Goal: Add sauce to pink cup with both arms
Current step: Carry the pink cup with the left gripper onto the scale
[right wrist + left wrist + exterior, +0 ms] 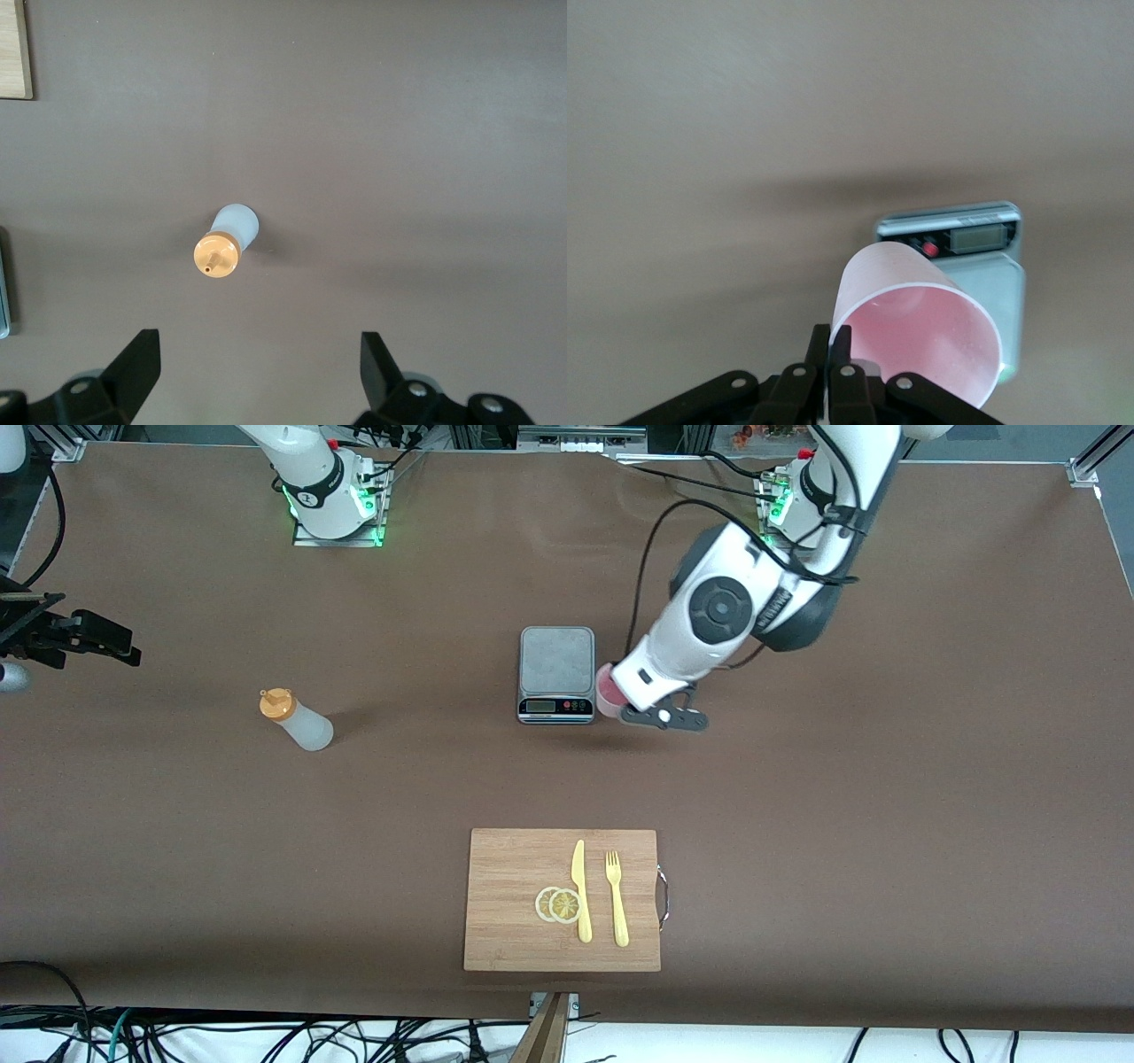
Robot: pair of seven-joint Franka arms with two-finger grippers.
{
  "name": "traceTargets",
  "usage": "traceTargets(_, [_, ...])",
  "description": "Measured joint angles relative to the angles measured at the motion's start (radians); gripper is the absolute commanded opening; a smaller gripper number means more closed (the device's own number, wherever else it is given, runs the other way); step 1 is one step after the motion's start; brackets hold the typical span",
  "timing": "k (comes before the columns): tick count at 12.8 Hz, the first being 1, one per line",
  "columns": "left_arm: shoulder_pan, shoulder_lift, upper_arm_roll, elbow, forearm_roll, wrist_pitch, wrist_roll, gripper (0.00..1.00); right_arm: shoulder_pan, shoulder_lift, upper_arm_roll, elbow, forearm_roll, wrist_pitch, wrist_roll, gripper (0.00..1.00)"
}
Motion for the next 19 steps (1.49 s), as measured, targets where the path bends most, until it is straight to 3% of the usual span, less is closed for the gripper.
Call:
traceTargets(6, [-0.176, 0.062, 0.002, -0.006, -0.005, 0.126, -0.206, 0.00, 0.000, 0.003, 0.000, 0.000, 0.000, 0.000, 0.000, 1.00])
traceTargets(16, [-0.214, 0.076, 0.007, -0.073, 0.020, 0.188, -0.223, 0.00, 0.000, 0.003, 0.001, 0.000, 0.000, 0.000, 0.000, 1.00])
traceTargets(17, [-0.217, 0.078, 0.007, -0.077, 0.020, 0.193, -0.224, 0.10, 0.000, 0.003, 0.001, 0.000, 0.000, 0.000, 0.000, 1.00])
traceTargets(18, [-0.219, 0.079, 0.007, -0.080, 0.020, 0.196, -0.224, 0.47, 0.000, 0.003, 0.001, 0.000, 0.000, 0.000, 0.000, 1.00])
traceTargets(19, [-0.221, 0.079, 0.007, -0.082, 0.020, 0.199, -0.225, 0.68, 0.000, 0.003, 0.001, 0.000, 0.000, 0.000, 0.000, 1.00])
